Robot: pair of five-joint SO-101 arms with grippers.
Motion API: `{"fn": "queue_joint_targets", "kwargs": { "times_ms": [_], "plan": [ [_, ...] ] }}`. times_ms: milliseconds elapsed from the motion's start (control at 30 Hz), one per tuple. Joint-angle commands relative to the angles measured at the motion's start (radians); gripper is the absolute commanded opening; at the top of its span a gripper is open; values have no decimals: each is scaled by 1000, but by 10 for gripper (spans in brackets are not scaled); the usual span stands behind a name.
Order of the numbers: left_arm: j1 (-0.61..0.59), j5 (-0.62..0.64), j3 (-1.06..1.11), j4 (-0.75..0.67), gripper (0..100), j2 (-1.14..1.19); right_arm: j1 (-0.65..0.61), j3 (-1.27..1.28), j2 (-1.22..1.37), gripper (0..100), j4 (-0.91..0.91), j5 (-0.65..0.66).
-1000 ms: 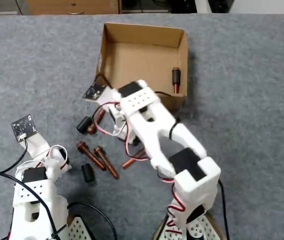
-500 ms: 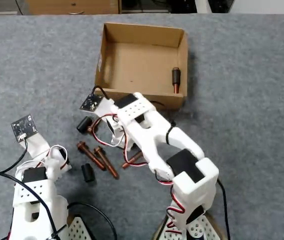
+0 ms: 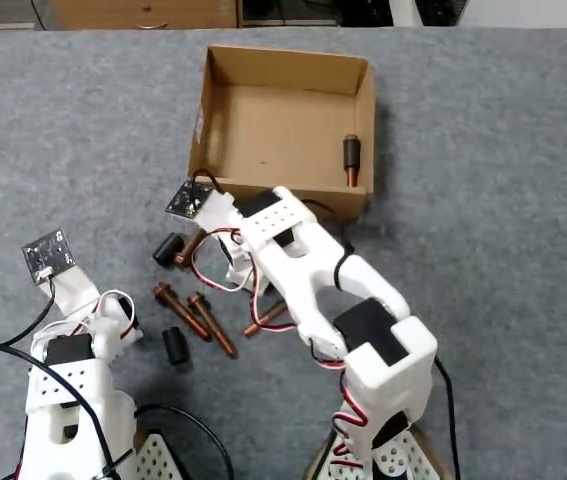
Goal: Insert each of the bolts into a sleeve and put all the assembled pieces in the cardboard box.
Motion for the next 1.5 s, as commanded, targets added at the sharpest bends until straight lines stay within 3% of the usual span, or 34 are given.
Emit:
{"fn": "queue_joint_targets", "kwargs": {
  "times_ms": [0, 200, 633, 800, 1067, 1267, 1367, 1467],
  "plan": [
    [-3, 3, 0, -11, 19, -10, -18, -4, 13, 2, 14, 5],
    [-3, 3, 0, -9, 19, -10, 22, -58, -68, 1, 80, 5],
    [-3, 3, 0, -9, 19, -10, 113, -223, -498, 1, 282, 2],
    [-3, 3, 0, -11, 19, -10, 165, -257, -728, 1, 287, -121],
    [-3, 2, -14, -2, 19, -10, 403, -259, -1089, 1, 313, -261],
    [0, -5, -201, 178, 19, -2, 659, -255, -1268, 1, 385, -371],
    [81, -6, -350, 295, 19, -1, 786, -240, -1305, 1, 439, -411],
    [259, -6, -505, 434, 19, 1, 863, -197, -1326, 1, 493, -419]
  ]
}}
